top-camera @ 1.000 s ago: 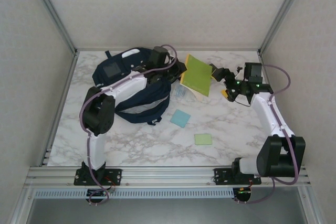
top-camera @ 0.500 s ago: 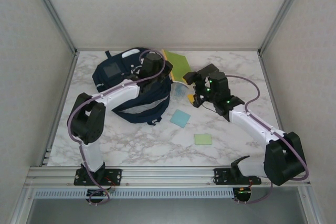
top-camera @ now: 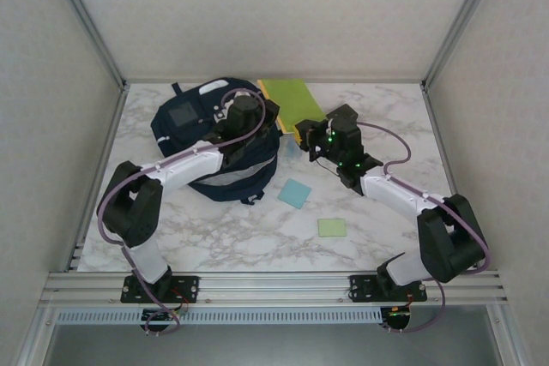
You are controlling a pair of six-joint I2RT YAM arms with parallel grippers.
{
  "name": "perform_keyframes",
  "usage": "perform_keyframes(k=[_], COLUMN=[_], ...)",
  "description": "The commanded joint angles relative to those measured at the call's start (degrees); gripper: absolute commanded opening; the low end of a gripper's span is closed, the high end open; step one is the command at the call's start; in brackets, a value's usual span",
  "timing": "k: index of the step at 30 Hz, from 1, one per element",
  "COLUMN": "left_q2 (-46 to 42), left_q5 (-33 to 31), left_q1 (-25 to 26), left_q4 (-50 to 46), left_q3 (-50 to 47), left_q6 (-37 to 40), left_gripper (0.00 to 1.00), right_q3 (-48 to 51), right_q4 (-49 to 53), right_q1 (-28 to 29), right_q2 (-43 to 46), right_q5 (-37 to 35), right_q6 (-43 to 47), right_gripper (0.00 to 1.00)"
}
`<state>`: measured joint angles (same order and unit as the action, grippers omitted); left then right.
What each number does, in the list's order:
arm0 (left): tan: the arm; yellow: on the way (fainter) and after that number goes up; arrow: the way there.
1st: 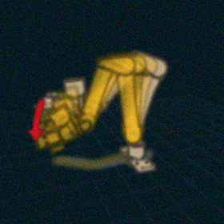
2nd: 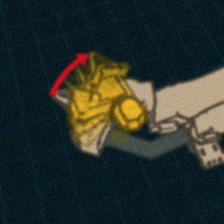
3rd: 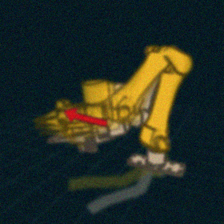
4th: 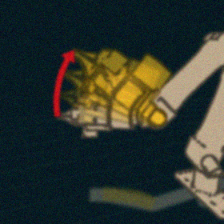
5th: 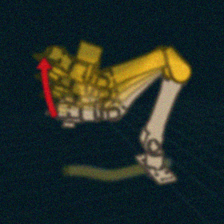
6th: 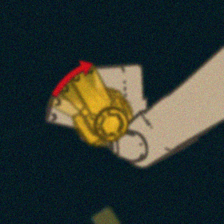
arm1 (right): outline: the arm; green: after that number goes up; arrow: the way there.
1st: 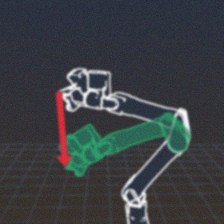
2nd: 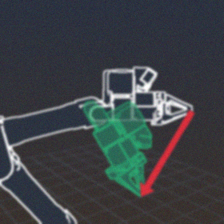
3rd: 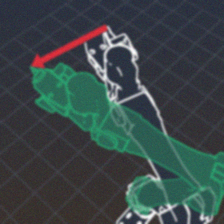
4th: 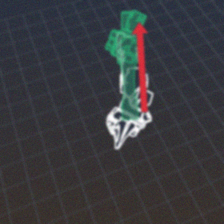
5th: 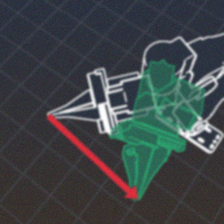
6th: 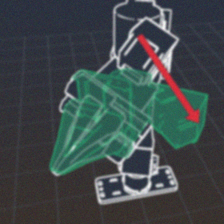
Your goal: Pack the student bag
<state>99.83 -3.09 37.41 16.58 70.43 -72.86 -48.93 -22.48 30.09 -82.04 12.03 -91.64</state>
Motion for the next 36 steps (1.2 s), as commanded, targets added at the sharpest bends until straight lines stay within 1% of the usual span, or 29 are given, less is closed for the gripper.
perform_keyframes(k=[1, 2, 3, 4, 6, 8, 11, 14, 17, 19, 23, 30, 32, 33, 34, 35, 36], left_q2=[-4.59, -5.2, -5.72, -6.27, -7.13, -7.5, -7.77, -6.28, -3.69, -1.54, 3.4, 14.32, 16.47, 17.38, 18.22, 18.89, 19.49], left_q5=[1.84, 3.0, 3.83, 5.26, 7.78, 9.97, 10.19, 8.14, 5.69, 3.18, -1.05, -5.86, -8.11, -9.44, -10.54, -11.45, -12.24], left_q1=[0.42, 0.22, 0.01, -0.41, -1.23, -2.35, -3.03, -2.99, -3.0, -3.04, -3.04, -2.98, -2.98, -3.11, -3.21, -3.26, -3.18], left_q4=[0.86, -0.98, -3.15, -6.24, -14.72, -24.87, -37.67, -49.07, -56.14, -57.99, -56.12, -54.6, -54.72, -54.45, -54.38, -54.54, -54.98], left_q3=[-1.25, -1.27, -1.11, -0.54, 1.34, 3.71, 6.46, 9.61, 11.53, 12.39, 14.42, 22.46, 24.1, 24.52, 24.74, 25.26, 25.78], left_q6=[0.42, 2.31, 4.43, 7.79, 14.52, 22.65, 35.18, 46.36, 53.1, 55.45, 58.66, 61.07, 61.46, 61.85, 62.34, 62.61, 62.89], left_gripper=[0.34, 0.5, 0.61, 0.68, 0.72, 0.73, 0.72, 0.71, 0.7, 0.69, 0.67, 0.66, 0.63, 0.58, 0.47, 0.33, 0.17], right_q3=[-2.46, -3.34, -4.01, -5.2, -7.66, -10.71, -13.74, -15.18, -15.08, -14.7, -14.88, -13.83, -13.03, -12.58, -12.06, -11.67, -11.34], right_q4=[4.9, 6.14, 7.48, 9.98, 15.32, 22.36, 30.28, 35.97, 38.91, 39.99, 43.18, 45.51, 45.67, 45.64, 45.43, 45.42, 45.51], right_q1=[-1.48, -1.87, -2.15, -2.75, -3.9, -5.46, -7.62, -10.19, -12.89, -14.09, -14.85, -14.96, -14.92, -14.95, -14.97, -14.96, -14.96], right_q2=[1.53, 1.78, 2.03, 2.35, 2.74, 3.01, 3.19, 3.42, 4.25, 5.13, 7.14, 9.89, 10.68, 11.07, 11.57, 11.94, 12.32], right_q5=[-4.07, -3.74, -3.47, -3.01, -1.84, -0.67, 0.78, 2.57, 4.86, 5.52, 5.24, 5.68, 5.96, 6.12, 6.23, 6.25, 6.25], right_q6=[5.78, 7.44, 9.12, 11.22, 16.33, 21.49, 27.94, 32.56, 35.07, 36.41, 39.81, 41.89, 41.97, 41.89, 41.88, 41.8, 41.83], right_gripper=[0.0, 0.0, 0.0, 0.0, 0.0, 0.0, 0.0, 0.0, 0.0, 0.0, 0.0, 0.0, 0.0, 0.0, 0.0, 0.0, 0.0])
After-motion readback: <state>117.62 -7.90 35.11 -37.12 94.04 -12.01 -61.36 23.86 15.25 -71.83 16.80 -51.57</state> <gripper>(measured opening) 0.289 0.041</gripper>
